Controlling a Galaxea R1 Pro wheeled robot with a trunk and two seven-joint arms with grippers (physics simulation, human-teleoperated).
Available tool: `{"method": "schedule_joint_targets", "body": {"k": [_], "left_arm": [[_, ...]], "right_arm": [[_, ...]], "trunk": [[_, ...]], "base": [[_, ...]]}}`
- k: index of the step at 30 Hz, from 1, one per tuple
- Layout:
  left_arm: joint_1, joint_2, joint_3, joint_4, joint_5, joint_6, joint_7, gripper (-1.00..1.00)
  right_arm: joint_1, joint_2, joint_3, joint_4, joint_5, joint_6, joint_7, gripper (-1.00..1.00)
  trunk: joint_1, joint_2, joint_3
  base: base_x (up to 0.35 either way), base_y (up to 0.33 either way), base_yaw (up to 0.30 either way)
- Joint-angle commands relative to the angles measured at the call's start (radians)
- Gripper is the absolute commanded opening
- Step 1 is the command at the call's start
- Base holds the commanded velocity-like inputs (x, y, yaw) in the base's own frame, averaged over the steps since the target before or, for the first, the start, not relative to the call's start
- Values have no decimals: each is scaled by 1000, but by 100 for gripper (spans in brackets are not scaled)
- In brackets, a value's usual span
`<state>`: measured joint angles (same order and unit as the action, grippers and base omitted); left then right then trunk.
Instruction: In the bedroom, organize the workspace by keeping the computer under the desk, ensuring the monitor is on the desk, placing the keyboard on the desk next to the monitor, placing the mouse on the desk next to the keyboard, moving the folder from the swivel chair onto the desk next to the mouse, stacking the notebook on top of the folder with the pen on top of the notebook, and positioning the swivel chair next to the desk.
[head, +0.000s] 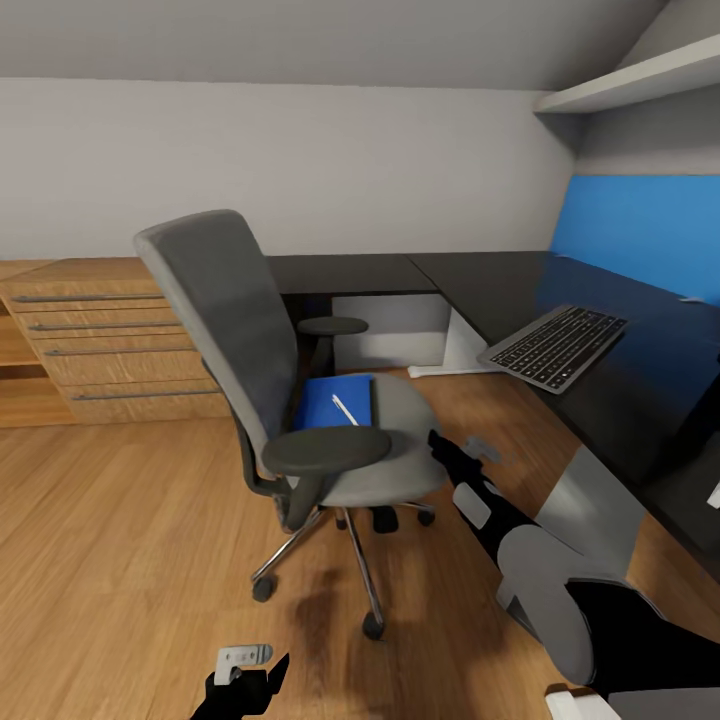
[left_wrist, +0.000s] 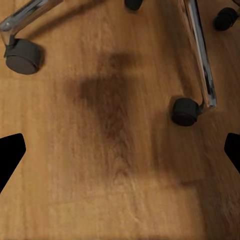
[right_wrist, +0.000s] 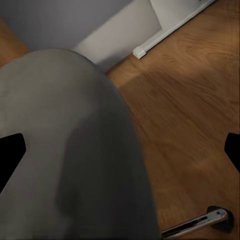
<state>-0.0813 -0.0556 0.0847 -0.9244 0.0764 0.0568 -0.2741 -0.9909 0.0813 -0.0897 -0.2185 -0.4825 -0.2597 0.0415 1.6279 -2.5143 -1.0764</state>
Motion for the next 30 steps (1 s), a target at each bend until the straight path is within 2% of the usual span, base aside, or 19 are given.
{"method": "schedule_joint_targets", "body": {"k": [1,12,19,30], "left_arm": [[0,-1,4,-1,8,6,-8,100],[0,-1,4,-1,8,6,-8,100],[0,-1,6,-1,8,6,-8,100],[0,-1,6,-1,8,6,-8,100]], "right_arm": [[0,1,-7,48,-4,0,16,100],[0,8,-5,49,1,5,56,100],[0,-3,-7,46,-4,0,56,100],[-1,-17,-11,40,-8,-18,-17,100]], "trunk": [[0,0,-1],[0,0,-1],[0,0,-1],[0,0,-1]], "base": [[0,0,0],[0,0,0],[0,0,0],[0,0,0]]}}
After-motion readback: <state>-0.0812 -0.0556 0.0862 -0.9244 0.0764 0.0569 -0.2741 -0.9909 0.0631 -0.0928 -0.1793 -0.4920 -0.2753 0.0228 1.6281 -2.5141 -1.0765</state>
